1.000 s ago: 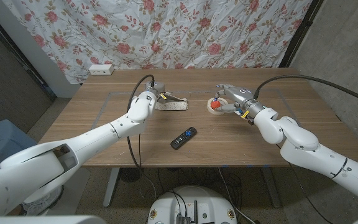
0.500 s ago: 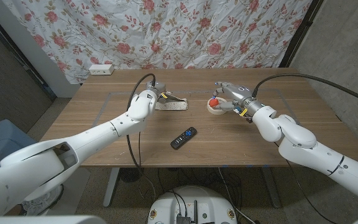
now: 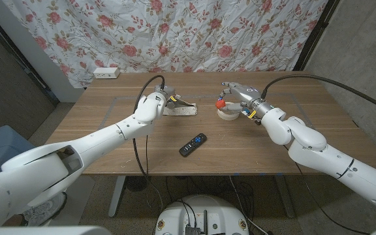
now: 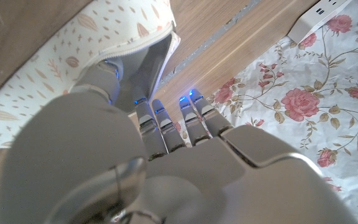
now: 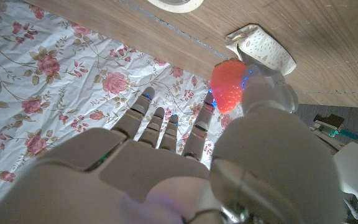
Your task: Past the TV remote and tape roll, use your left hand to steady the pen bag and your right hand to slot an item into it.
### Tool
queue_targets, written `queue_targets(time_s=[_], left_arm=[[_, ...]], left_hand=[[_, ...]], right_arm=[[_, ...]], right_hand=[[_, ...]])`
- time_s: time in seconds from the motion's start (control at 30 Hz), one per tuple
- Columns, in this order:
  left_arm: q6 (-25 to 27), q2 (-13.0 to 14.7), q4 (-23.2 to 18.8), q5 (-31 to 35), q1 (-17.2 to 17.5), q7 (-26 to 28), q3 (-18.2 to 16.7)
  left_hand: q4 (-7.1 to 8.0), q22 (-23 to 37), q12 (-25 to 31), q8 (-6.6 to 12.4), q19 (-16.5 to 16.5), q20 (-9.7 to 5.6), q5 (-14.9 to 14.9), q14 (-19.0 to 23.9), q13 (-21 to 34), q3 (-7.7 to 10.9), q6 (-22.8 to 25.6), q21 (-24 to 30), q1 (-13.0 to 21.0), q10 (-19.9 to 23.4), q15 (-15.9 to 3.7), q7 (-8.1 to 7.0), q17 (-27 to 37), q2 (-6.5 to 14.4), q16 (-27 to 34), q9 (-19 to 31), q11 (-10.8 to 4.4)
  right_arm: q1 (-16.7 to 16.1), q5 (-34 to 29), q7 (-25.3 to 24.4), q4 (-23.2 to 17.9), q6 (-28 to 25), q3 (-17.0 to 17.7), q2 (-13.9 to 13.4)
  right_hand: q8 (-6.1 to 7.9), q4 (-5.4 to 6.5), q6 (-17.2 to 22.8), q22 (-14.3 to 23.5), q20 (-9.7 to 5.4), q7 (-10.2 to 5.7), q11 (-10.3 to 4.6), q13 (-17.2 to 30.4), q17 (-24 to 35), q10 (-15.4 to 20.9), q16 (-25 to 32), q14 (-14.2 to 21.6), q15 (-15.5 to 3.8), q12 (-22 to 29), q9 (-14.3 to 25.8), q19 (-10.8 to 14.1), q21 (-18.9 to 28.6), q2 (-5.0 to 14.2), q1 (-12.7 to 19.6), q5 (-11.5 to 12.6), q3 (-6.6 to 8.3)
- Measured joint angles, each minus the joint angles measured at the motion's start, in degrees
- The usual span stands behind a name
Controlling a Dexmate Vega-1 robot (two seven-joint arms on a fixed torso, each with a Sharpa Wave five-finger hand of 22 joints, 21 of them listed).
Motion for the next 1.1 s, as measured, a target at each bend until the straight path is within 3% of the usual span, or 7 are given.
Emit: queue_targets(time_s=[0.83, 0.87, 1.1], left_arm=[[-2.5, 1.0, -1.1, -0.1, -1.3, -4.4, -0.1], [-3.3, 1.0, -1.1, -0.1, -1.4, -5.9, -0.2], [-4.0, 1.0, -1.2, -0.1, -1.6, -6.7, -0.4]], left_hand=[[0.08, 0.0, 0.0, 0.0, -2.0, 0.0, 0.0, -3.7, 0.0, -1.94, -5.5, 0.0, -0.6, -4.0, 0.2, 0.62, 0.0, 0.6, 0.0, 0.0, 1.13], [0.08, 0.0, 0.0, 0.0, -2.0, 0.0, 0.0, -3.7, 0.0, -1.94, -5.5, 0.0, -0.6, -4.2, 0.2, 0.63, 0.0, 0.6, 0.0, 0.0, 1.34], [0.1, 0.0, 0.0, 0.0, -2.4, 0.31, 0.0, -4.2, 0.0, -2.43, -6.8, 0.0, -0.9, -4.8, 0.11, 0.73, 0.0, 0.9, 0.0, 0.0, 1.53]], right_arm=[[3.5, 0.7, -0.4, 3.9, 3.7, -1.8, 2.9], [5.1, 0.8, -0.4, 5.7, 3.8, -2.7, 3.9], [6.7, 0.9, -0.4, 7.5, 4.6, -3.6, 5.0]], right_hand=[[0.0, 0.16, 0.0, 0.0, 0.0, 0.0, 0.0, 0.0, 0.0, 0.0, -0.2, 0.0, 0.0, 0.0, -0.4, 0.0, 0.0, 0.33, -0.3, 0.0, -0.33], [0.0, 0.16, 0.0, 0.0, 0.0, 0.0, 0.0, 0.0, 0.0, 0.0, -0.2, 0.0, 0.0, 0.0, -0.4, 0.0, 0.0, 0.33, -0.3, 0.0, -0.33], [0.0, 0.16, 0.0, 0.0, 0.0, 0.0, 0.01, 0.0, 0.0, 0.0, -0.2, 0.0, 0.0, 0.0, -0.4, 0.0, 0.0, 0.33, -0.3, 0.0, -0.33]])
